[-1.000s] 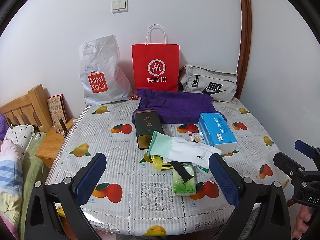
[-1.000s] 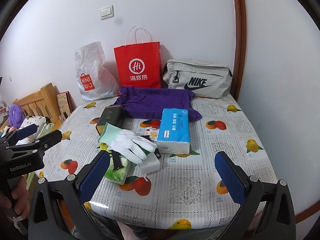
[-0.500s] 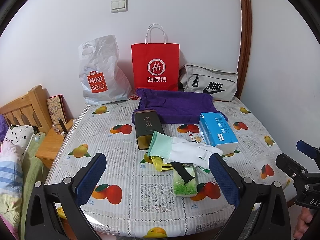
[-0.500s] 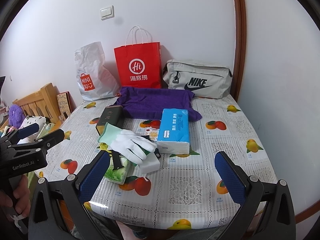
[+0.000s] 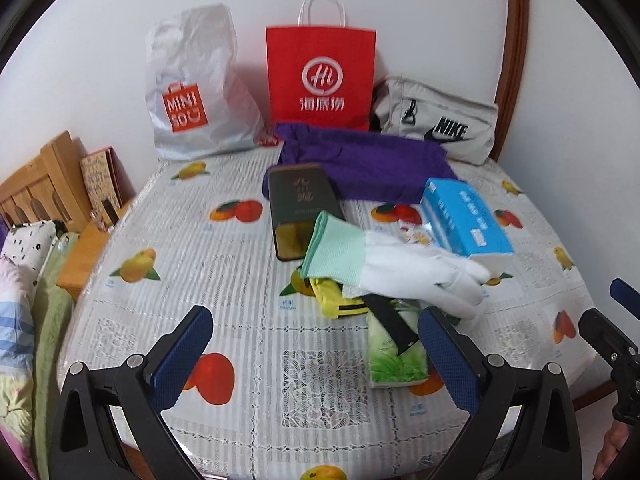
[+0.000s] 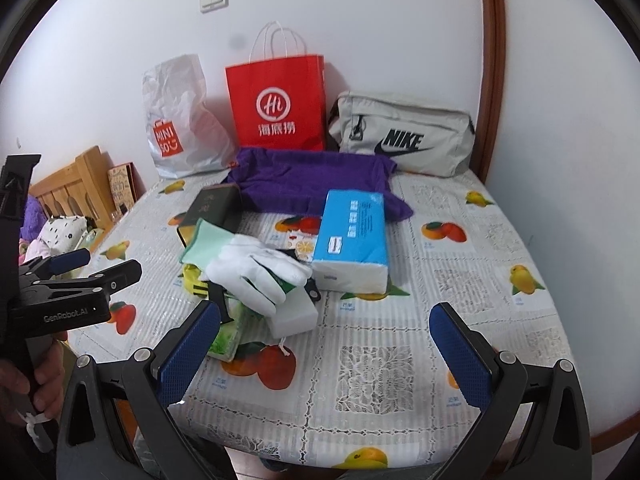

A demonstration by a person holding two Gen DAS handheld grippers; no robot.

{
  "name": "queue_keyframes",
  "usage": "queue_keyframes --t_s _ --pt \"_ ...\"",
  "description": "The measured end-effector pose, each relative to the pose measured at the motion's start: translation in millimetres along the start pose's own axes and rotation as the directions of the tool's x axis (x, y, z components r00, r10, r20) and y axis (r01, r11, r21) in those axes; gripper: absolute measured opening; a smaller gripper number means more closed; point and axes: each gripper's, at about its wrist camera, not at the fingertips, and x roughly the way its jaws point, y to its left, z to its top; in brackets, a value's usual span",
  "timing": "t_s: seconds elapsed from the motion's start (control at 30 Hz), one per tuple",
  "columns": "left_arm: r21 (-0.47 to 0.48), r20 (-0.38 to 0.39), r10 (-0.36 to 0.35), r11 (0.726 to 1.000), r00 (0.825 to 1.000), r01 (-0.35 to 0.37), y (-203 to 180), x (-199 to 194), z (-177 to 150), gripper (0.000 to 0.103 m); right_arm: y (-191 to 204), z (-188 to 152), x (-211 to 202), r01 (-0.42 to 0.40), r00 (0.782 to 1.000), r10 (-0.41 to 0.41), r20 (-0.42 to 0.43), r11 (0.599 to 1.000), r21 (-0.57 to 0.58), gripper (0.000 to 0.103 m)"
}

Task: Organize soft objects
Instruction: 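Reach the left gripper to the white glove and close on it, then lift the glove with the left gripper while the right gripper grasps the green snack packet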

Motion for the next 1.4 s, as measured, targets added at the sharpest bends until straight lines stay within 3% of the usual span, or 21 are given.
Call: queue_keyframes --t_s 0.23,0.5,0.73,0.8,0.83,0.87,0.93,0.97,1.2,1.4 --pt "0.008 -0.039 -0.081 0.997 0.996 0.082 -10 36 -5 0.103 -3 -10 33 -0.013 0.999 0.012 -0.051 1.0 -0.01 0.103" --pt "0.052 -0.051 -0.212 0.975 0.976 0.215 -40 67 14 0.103 -19 -18 55 -0.045 0.995 0.048 -0.09 0.998 0.04 0.103" --pt "0.144 -0.117 -0.224 0.96 0.968 0.24 -74 101 23 0.103 -30 -23 69 -0.065 0.991 0.071 -0.11 0.996 0.059 0.103" --pt "0.149 -0.119 -0.247 0.953 0.962 0.263 -77 106 23 0.089 -34 -25 73 -0.065 0.99 0.072 -0.12 0.996 0.067 0.103" --pt "0.157 -0.111 -0.273 0.945 0.956 0.288 -77 106 23 0.059 -35 -25 76 -0.063 0.99 0.072 -0.125 0.995 0.071 0.103" --pt "0.169 -0.113 -0.288 0.938 0.951 0.304 -78 105 23 0.036 -37 -26 78 -0.061 0.989 0.071 -0.132 0.995 0.079 0.103" --pt "0.182 -0.11 -0.285 0.936 0.952 0.301 -77 102 25 0.033 -40 -26 82 -0.062 0.987 0.075 -0.142 0.994 0.094 0.103" --pt "0.183 -0.098 -0.289 0.935 0.952 0.303 -75 99 26 0.026 -41 -27 83 -0.065 0.986 0.079 -0.144 0.993 0.102 0.103" --pt "0.123 -0.03 -0.34 0.932 0.94 0.341 -49 66 41 0.024 -36 -30 83 -0.076 0.985 0.089 -0.145 0.993 0.091 0.103" --pt "0.094 0.023 -0.298 0.951 0.954 0.295 -21 44 42 0.023 -28 -29 78 -0.085 0.986 0.094 -0.139 0.994 0.067 0.103"
